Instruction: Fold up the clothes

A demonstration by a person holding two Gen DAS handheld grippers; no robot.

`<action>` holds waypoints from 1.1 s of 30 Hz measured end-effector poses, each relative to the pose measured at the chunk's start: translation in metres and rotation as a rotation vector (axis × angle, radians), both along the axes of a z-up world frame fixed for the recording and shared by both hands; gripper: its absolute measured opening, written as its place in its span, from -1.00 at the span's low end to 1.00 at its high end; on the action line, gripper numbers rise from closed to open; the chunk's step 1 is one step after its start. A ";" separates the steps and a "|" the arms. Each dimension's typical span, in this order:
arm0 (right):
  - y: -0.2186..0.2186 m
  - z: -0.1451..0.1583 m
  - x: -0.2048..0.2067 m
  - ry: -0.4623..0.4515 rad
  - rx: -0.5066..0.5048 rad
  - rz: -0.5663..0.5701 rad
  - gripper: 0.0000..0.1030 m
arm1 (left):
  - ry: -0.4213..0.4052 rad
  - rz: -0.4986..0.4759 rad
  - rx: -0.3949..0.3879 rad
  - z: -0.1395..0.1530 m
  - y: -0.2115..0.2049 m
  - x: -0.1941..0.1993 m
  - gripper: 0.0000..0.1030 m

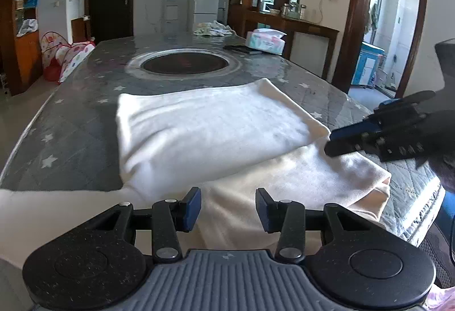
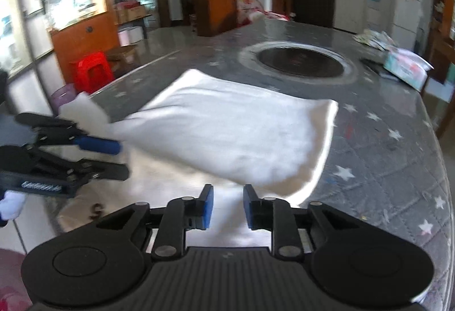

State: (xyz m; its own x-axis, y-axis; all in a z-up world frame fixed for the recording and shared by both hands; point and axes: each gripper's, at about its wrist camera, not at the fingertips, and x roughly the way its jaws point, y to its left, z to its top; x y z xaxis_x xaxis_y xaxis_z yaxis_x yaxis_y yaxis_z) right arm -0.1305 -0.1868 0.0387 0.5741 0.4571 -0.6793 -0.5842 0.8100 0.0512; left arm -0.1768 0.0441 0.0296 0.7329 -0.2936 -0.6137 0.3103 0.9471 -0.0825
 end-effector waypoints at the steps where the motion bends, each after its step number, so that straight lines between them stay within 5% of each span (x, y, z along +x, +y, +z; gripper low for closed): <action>1: 0.004 -0.001 -0.004 0.000 -0.003 0.021 -0.53 | 0.002 0.006 -0.001 0.000 0.002 -0.002 -0.13; 14: 0.066 -0.008 -0.009 -0.030 -0.068 0.189 -0.45 | -0.027 0.213 -0.011 0.010 0.058 -0.033 -0.09; 23: 0.115 -0.018 -0.007 -0.027 -0.069 0.290 -0.45 | -0.037 0.502 0.008 0.012 0.121 -0.043 -0.03; 33: 0.104 0.003 -0.022 -0.060 -0.038 0.287 -0.36 | -0.023 0.817 0.066 0.001 0.191 -0.026 0.11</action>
State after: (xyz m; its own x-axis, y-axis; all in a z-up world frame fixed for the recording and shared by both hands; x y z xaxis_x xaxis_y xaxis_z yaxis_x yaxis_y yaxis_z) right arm -0.1530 -0.0826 0.0415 0.4643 0.5816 -0.6679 -0.7908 0.6118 -0.0170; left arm -0.2024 0.2351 0.0309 0.7124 0.3748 -0.5933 -0.4786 0.8778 -0.0202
